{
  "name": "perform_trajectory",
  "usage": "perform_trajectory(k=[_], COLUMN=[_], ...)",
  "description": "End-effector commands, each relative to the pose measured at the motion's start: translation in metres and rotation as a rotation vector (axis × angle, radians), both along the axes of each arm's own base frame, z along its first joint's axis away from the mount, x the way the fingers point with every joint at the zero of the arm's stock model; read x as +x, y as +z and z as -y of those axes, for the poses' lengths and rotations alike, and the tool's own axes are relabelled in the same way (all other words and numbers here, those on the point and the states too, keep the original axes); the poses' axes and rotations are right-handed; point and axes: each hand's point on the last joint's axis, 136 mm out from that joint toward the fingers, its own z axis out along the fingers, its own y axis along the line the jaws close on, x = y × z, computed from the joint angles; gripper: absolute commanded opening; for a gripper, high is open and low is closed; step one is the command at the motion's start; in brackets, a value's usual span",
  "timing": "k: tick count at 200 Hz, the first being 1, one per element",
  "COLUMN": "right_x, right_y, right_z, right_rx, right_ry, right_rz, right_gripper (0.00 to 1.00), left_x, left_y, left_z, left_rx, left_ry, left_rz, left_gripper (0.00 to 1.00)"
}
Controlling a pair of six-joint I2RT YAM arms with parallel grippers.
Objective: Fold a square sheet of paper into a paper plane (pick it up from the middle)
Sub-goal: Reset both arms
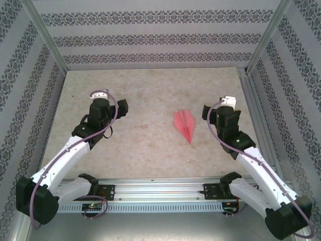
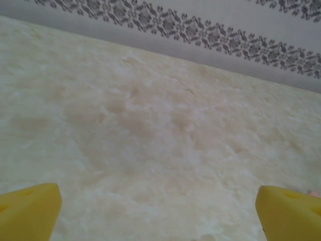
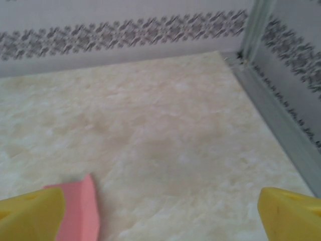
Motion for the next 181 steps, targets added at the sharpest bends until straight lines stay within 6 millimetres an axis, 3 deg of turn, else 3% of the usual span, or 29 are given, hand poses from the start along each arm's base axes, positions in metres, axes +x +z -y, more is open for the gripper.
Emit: perform_trajectory(k=[1, 37, 54, 66, 84, 122, 142, 164, 171, 181], right_x=[0.001, 0.013, 0.027, 0.043, 0.064, 0.094, 0.096, 0.083, 0.082, 0.083], right_y=[0.011, -0.043, -0.066, -0.080, -0.090, -0.083, -0.092, -0.098, -0.097, -0.097], right_z=[0.038, 0.083, 0.088, 0.081, 0.074, 0.060, 0.060, 0.056, 0.052, 0.047], right_rx=[-0.076, 0.004, -0.016, -0.051, -0.037, -0.061, -0.033, -0.040, -0.049, -0.066], right_ry=[-0.171, -0.231, -0.232, -0.173, -0.134, -0.021, -0.002, 0.021, 0.041, 0.054], right_rz=[0.183, 0.141, 0.107, 0.084, 0.020, 0.104, 0.197, 0.249, 0.249, 0.242], right_gripper=[0.98, 0.98, 0.98, 0.98, 0.98, 0.98, 0.98, 0.98, 0.98, 0.98], left_x=[0.010, 0.018, 0.022, 0.026, 0.033, 0.056, 0.066, 0.055, 0.055, 0.056], left_y=[0.005, -0.035, -0.073, -0.094, -0.109, -0.104, -0.118, -0.129, -0.122, -0.129], left_z=[-0.033, -0.092, -0.110, -0.114, -0.107, -0.090, -0.080, -0.080, -0.081, -0.081], left_rx=[0.165, 0.384, 0.363, 0.372, 0.402, 0.407, 0.404, 0.353, 0.353, 0.348], left_ry=[0.116, 0.276, 0.295, 0.288, 0.232, 0.116, 0.049, 0.009, 0.021, 0.010], left_rz=[0.087, 0.074, 0.018, -0.024, -0.036, 0.121, 0.121, 0.159, 0.216, 0.141], left_gripper=[1.00, 1.00, 1.00, 1.00, 1.00, 1.00, 1.00, 1.00, 1.00, 1.00])
